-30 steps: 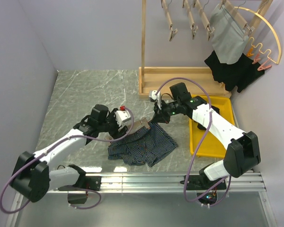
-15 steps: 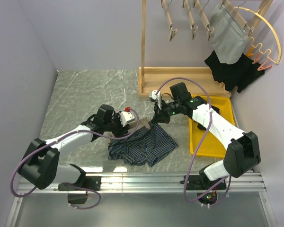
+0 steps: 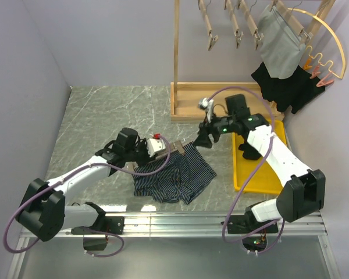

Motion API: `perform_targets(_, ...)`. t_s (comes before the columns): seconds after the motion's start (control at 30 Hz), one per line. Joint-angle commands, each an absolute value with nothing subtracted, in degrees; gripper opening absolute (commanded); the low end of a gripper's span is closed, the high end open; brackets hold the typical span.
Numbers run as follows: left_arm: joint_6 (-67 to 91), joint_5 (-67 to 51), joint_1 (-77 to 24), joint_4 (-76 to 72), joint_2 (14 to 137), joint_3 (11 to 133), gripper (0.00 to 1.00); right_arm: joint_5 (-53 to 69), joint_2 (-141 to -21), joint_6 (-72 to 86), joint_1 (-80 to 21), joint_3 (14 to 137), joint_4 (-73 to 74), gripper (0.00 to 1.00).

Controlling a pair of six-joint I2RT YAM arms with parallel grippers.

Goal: Clip the underwear to the hanger
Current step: Pick up the hanger at the center of the board.

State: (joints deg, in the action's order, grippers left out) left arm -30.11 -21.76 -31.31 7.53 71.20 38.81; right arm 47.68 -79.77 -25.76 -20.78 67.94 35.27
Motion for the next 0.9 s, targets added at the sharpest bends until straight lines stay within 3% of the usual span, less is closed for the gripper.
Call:
perform_targets(0.0, -36.19, -23.72, -31.64, 7.2, 67.86, 43.58, 0.0, 50.97, -76.38, -19.08, -16.62, 74.7, 36.91, 0.7)
perform_targets(0.3, -51.65, -26.63, -37.96, 9.58, 69.34, 50.79, 0.0, 47.02, -77.52, -11.25, -15.73, 89.56, 47.28, 0.68)
perform_targets(0.87, -62.84, -19.95, -46.49, 0.35, 82.61, 63.8, 0.0, 39.11, -65.66, -12.31, -17.58, 74.8, 47.11, 0.66)
